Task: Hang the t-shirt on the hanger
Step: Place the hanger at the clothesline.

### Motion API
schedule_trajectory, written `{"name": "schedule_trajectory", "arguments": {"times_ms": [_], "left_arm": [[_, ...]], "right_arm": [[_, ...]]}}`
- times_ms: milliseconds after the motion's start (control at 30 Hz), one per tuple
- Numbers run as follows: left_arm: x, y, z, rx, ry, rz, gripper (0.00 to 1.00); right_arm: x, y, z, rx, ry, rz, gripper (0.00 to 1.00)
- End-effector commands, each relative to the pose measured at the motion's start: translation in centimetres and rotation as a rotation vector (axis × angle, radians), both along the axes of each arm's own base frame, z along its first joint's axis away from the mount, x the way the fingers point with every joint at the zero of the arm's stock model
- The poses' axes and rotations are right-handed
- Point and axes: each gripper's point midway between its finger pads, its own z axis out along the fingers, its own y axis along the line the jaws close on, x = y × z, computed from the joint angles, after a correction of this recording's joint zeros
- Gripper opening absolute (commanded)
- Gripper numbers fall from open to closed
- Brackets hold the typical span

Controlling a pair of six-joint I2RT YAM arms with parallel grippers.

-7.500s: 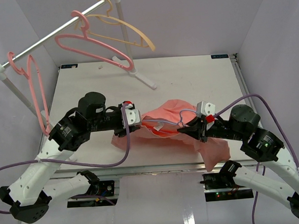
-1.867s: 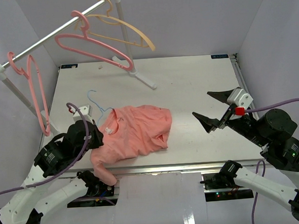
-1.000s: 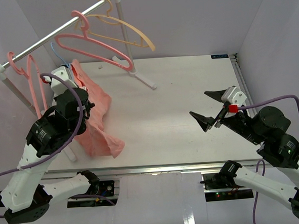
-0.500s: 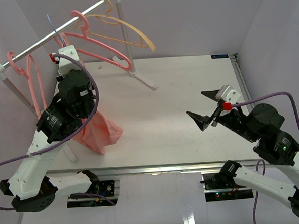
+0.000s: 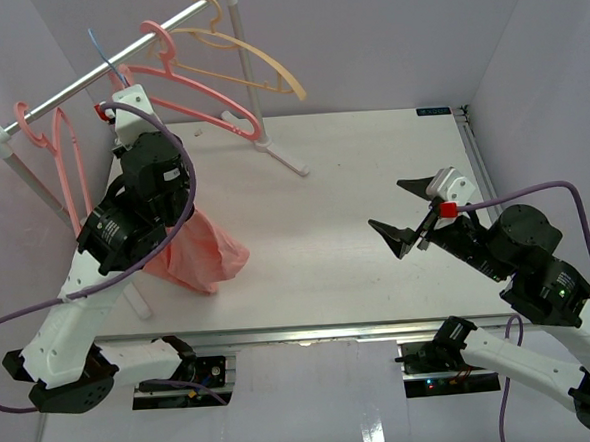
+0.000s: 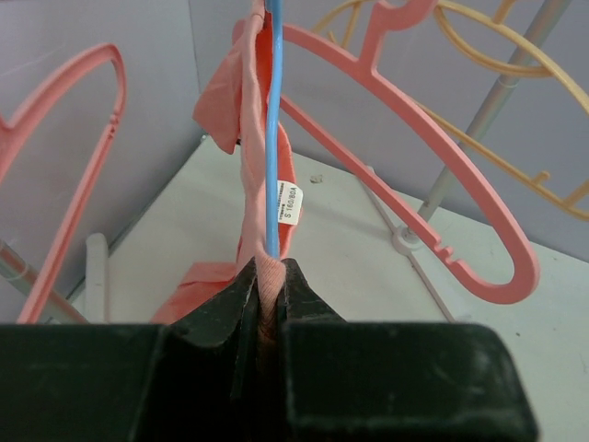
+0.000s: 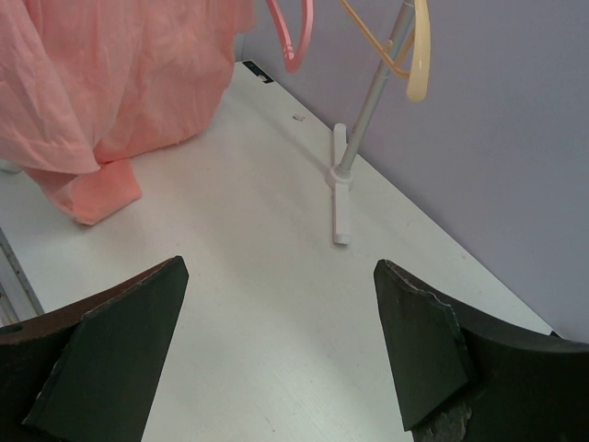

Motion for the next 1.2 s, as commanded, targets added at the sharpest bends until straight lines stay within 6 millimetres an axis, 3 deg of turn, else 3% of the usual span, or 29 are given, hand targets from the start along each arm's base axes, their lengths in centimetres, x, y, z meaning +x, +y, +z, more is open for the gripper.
{"name": "schedule_trajectory", "arguments": {"times_ms": [0,100,300,633,867,1000,1167], "left_arm": [[0.7,0.5,-2.7,-0.105,0.039,0.001,0.00],[2.3,2.3,-4.7,-0.138,0.078,0.003,0.00],[3.4,4.6,-5.8,-0.141,0.091,0.057,0.00],[3.8,6.6,-3.1,-0.021,0.007,0.138,0.00],[5.4,6.0,-1.1,-0.012,-0.019,0.119,0.00],[5.7,6.4,-1.5,-0.007,-0.003,0.150,0.00],[5.7,7.1,-3.3,-0.023,0.015,0.177,0.00]], "right_arm": [[-0.4,-0.1,1.1,0.052,-0.026,0.011,0.89],[-0.4,0.0,1.1,0.053,-0.027,0.012,0.89],[-0.4,-0.3,1.2,0.059,-0.042,0.005,0.89],[-0.7,-0.2,1.0,0.061,-0.042,0.020,0.89],[-0.4,0.2,0.7,0.053,-0.024,0.023,0.89],[-0.4,0.2,0.5,0.052,-0.022,0.020,0.89],[-0.5,0.4,0.7,0.060,-0.030,0.031,0.89]]}}
